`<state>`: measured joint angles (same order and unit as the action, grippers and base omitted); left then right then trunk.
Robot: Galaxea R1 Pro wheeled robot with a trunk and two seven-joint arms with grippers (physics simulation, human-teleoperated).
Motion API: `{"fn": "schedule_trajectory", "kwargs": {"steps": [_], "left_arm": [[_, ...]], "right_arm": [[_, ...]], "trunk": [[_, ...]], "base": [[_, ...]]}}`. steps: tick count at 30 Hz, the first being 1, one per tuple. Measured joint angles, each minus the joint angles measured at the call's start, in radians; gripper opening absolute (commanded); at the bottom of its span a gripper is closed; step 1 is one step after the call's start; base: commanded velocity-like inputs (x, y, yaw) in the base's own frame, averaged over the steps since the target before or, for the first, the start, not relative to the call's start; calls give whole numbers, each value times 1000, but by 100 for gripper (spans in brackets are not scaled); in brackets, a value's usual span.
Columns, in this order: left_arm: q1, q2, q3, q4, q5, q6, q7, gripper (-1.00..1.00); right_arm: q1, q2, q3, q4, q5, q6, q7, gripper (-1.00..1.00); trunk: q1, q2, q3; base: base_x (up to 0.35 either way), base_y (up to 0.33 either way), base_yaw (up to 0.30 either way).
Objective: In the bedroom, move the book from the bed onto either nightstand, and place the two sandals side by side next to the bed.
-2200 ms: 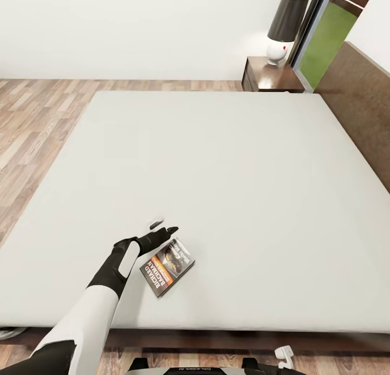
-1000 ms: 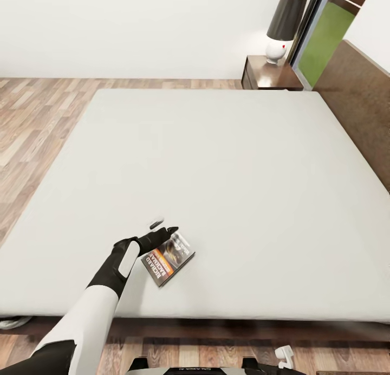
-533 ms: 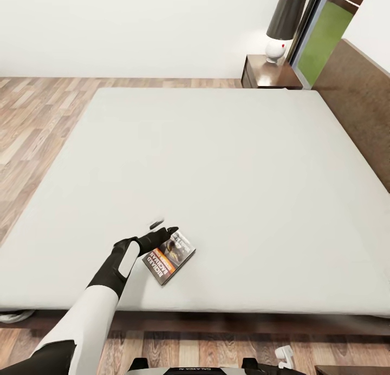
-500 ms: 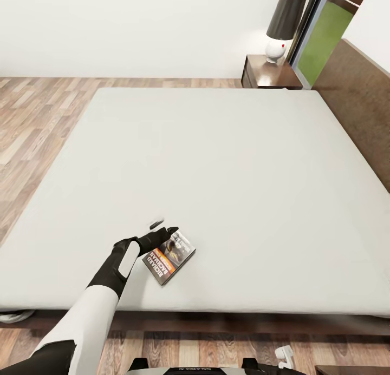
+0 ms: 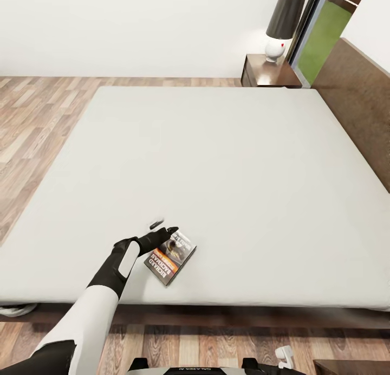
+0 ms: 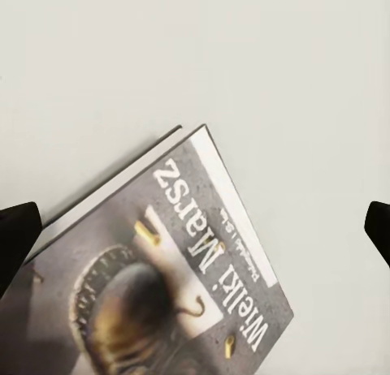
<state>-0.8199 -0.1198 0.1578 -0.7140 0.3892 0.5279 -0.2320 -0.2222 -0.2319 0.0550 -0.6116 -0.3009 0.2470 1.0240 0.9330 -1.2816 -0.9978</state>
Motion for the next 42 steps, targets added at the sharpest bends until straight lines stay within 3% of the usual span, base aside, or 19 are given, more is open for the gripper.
{"fn": "schedule_trajectory", "kwargs": {"steps": [10, 42], "left_arm": [[0, -1, -1, 0, 0, 0, 0, 100], [0, -2, -2, 0, 0, -1, 0, 100]], "right_arm": [[0, 0, 0, 0, 0, 0, 0, 100], [0, 0, 0, 0, 0, 0, -2, 100]], "trunk": [[0, 0, 0], [0, 0, 0]], "base": [[-124, 0, 0], [-3, -28, 0]]}}
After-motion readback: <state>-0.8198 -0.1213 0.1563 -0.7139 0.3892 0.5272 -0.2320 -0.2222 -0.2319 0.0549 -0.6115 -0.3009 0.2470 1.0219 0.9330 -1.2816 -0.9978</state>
